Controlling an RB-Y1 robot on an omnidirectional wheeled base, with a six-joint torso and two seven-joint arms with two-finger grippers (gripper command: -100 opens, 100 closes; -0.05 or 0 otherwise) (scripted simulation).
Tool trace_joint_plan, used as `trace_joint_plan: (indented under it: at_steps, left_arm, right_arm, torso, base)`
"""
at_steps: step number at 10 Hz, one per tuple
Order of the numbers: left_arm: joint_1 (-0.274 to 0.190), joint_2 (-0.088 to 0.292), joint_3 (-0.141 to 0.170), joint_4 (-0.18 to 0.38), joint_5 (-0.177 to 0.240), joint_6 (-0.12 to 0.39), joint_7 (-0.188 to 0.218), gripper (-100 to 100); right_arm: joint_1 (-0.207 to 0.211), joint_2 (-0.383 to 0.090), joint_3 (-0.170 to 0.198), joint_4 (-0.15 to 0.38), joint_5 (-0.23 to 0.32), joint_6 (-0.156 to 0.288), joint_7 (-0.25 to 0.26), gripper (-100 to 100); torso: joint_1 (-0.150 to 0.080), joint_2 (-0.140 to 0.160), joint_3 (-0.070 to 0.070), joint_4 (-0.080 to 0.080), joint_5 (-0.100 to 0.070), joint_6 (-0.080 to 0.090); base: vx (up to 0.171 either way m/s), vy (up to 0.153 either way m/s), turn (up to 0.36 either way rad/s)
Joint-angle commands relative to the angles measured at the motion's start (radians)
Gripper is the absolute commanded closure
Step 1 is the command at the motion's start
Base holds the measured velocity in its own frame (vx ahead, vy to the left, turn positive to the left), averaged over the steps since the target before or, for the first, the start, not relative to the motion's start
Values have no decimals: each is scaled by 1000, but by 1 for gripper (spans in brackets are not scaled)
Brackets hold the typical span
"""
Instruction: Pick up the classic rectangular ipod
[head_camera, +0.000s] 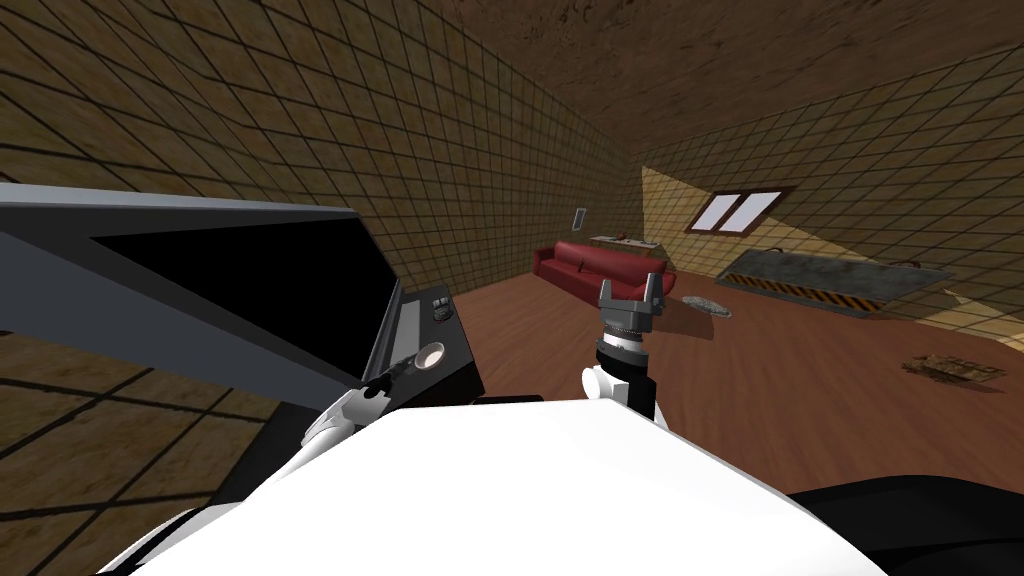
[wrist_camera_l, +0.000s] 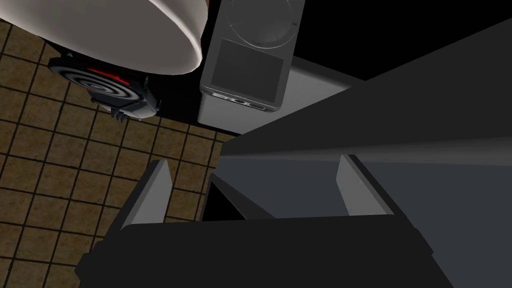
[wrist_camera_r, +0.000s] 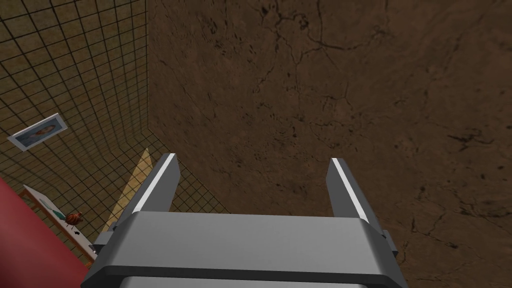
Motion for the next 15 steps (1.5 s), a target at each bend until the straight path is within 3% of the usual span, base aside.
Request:
trace_joint_plan:
  at_steps: [1, 5, 6, 7, 11, 12, 15]
  left_arm:
    - [0, 0, 0, 0, 0, 0, 0, 100]
    - [0, 0, 0, 0, 0, 0, 0, 100]
    - [0, 0, 0, 0, 0, 0, 0, 0]
    - [15, -8, 34, -5, 5, -32, 21, -100]
    - [43, -23, 105, -14, 21, -100, 61, -100]
    - [31, -6, 67, -6, 33, -64, 37, -100]
    - [19, 2, 19, 1, 25, -18, 19, -100]
  right_arm:
    - [0, 0, 0, 0, 0, 0, 0, 0]
    - [0, 0, 0, 0, 0, 0, 0, 0]
    - [0, 0, 0, 0, 0, 0, 0, 0]
    - [0, 0, 0, 0, 0, 0, 0, 0]
    - [0, 0, 0, 0, 0, 0, 0, 0]
    - [0, 0, 0, 0, 0, 0, 0, 0]
    - [0, 0, 0, 0, 0, 0, 0, 0]
  torso:
    - [0, 0, 0, 0, 0, 0]
    - [1, 1, 0, 0, 0, 0]
    - [1, 1, 1, 0, 0, 0]
    - [1, 1, 1, 0, 0, 0]
    - [-6, 7, 4, 1, -1, 0]
    - [-6, 7, 4, 2, -1, 0]
    - [6, -2, -1, 0, 1, 0]
  base:
    - [0, 0, 0]
    - [0, 0, 0]
    - [0, 0, 0]
    - [-44, -50, -36]
    - [-86, -90, -35]
    - [-55, -39, -116]
    - [53, 76, -9]
